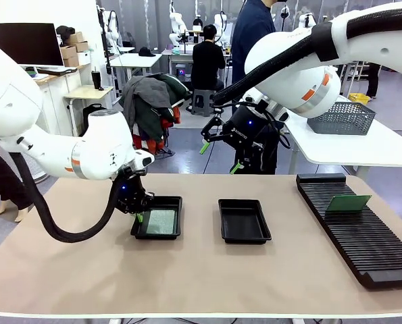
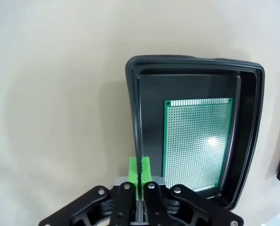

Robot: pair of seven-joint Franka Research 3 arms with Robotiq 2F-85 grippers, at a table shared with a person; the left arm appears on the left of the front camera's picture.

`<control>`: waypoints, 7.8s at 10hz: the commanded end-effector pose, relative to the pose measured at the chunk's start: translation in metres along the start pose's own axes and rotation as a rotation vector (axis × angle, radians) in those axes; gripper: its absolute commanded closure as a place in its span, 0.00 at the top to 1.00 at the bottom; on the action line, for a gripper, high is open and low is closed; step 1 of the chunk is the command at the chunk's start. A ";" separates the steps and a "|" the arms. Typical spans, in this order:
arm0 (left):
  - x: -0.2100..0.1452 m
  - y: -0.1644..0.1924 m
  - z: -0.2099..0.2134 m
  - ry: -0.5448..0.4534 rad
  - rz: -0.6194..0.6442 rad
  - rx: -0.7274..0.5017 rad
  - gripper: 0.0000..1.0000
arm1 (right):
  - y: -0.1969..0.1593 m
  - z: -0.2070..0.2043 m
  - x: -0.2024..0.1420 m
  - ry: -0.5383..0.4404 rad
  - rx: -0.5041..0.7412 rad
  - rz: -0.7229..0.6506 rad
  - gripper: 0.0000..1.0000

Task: Inspect and transfer BCBs to ESD trays.
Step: Pick up the ESD tray and place it on the left side of the table, then pick up the Blank PCB from the PCB Rack and place it in the right ESD tray.

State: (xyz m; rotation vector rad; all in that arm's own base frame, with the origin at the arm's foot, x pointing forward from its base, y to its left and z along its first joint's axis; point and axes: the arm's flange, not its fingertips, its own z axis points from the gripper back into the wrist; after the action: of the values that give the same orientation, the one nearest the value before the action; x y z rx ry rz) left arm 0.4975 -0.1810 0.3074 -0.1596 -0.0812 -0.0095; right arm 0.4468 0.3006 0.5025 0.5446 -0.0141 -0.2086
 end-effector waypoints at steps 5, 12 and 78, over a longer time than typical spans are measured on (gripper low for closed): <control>0.001 0.065 0.010 -0.027 -0.018 -0.195 0.03 | 0.001 0.000 0.000 0.005 -0.003 -0.011 1.00; -0.020 0.178 0.056 -0.044 -0.025 -0.269 0.03 | 0.001 0.000 0.000 0.005 -0.003 -0.011 1.00; -0.078 0.194 0.163 -0.007 -0.044 0.205 1.00 | -0.073 0.119 -0.010 -0.058 -0.115 0.402 1.00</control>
State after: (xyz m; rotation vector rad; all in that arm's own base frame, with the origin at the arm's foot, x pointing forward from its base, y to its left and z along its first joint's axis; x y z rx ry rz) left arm 0.4101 0.0360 0.4318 0.0465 -0.0931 -0.0353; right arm 0.4209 0.2121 0.5617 0.4426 -0.1276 0.0571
